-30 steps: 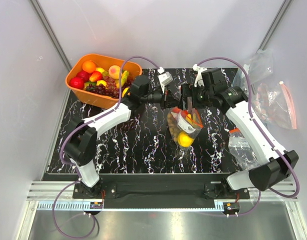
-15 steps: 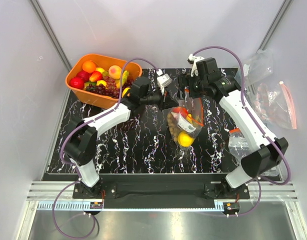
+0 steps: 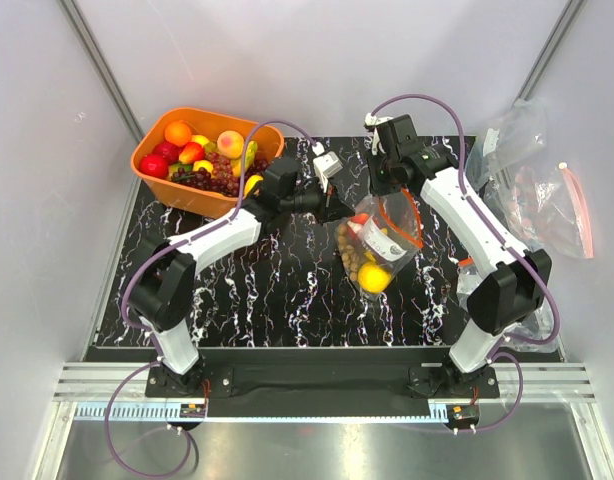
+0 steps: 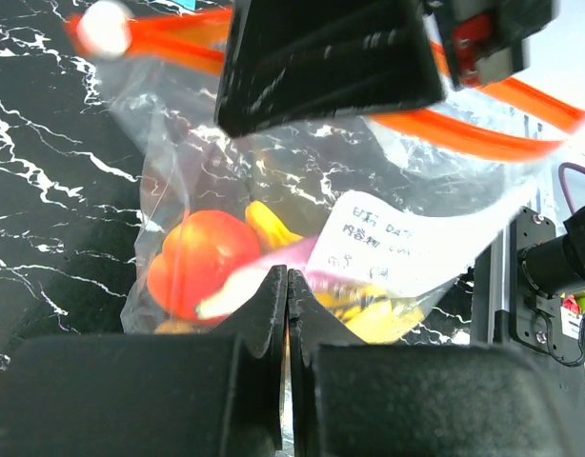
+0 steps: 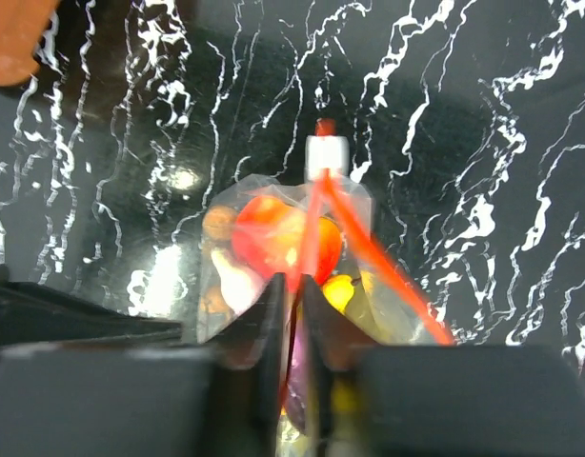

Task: Place the food in the zip-top bag and seal the zipper
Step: Zip the zipper food storage bag at the center of the board.

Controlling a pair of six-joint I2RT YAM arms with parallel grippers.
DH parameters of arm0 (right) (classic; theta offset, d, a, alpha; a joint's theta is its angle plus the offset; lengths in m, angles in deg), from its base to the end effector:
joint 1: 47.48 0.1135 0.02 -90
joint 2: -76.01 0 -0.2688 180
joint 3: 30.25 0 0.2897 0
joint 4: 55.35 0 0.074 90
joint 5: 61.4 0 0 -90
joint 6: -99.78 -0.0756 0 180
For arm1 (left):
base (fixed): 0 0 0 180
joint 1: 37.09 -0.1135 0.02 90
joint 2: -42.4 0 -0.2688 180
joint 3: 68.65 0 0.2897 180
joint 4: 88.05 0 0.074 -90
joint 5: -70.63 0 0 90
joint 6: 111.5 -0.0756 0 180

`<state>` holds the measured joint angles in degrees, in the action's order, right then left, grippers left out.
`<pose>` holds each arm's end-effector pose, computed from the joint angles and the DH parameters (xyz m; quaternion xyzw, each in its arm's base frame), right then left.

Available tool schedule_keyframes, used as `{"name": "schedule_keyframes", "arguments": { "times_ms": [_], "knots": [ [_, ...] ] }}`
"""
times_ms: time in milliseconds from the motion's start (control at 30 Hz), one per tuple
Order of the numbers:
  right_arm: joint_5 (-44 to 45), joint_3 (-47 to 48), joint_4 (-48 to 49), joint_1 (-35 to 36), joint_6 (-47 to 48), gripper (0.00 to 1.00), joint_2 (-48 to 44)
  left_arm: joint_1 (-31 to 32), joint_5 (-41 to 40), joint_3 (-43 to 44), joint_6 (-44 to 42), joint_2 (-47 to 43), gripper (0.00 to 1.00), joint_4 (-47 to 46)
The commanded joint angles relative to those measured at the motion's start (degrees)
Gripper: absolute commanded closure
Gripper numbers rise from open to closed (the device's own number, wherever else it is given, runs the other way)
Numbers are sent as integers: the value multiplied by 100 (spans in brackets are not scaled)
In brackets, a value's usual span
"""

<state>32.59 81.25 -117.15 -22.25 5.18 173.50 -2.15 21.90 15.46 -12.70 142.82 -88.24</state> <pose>0.3971 0.1813 0.3395 -0.1546 0.9195 0.0612 0.3561 0.3586 -0.3114 0.2602 0.3755 0.6807 -0.4709 0.4170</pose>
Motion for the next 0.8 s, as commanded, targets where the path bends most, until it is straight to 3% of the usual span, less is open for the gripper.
{"name": "schedule_keyframes", "arguments": {
  "times_ms": [0, 67, 133, 200, 233, 333, 400, 433, 567, 767],
  "knots": [
    [-12, 320, -52, -10, 21, 88, -37, 4, -225, -62, -159, -312, 100, -201],
    [-82, 215, -17, -10, 12, 100, -125, -5, -409, -71, -185, -426, 100, -78],
    [-371, 66, 53, -10, 117, 100, -344, -39, -619, -79, -185, -506, 100, 106],
    [-862, -233, 212, -1, 222, 100, -651, -75, -769, -184, -116, -707, 91, 124],
    [-1030, -452, 325, -1, 310, 100, -766, -136, -936, -246, 42, -891, 73, 46],
    [-1549, -882, 624, -1, 363, 100, -1258, -294, -868, -737, 341, -1217, 51, -366],
    [-1899, -1042, 730, -10, 363, 100, -1557, -365, -640, -1027, 421, -1455, 12, -543],
    [-2032, -1173, 818, -1, 355, 100, -1627, -426, -282, -1029, 438, -1481, 1, -561],
    [-2683, -1271, 757, -1, 372, 100, -1830, -462, 135, -879, 193, -1298, 1, -51],
    [-3483, -1403, 853, 34, 276, 100, -2093, -462, 293, -1379, 236, -1472, 1, -780]
  ]
}}
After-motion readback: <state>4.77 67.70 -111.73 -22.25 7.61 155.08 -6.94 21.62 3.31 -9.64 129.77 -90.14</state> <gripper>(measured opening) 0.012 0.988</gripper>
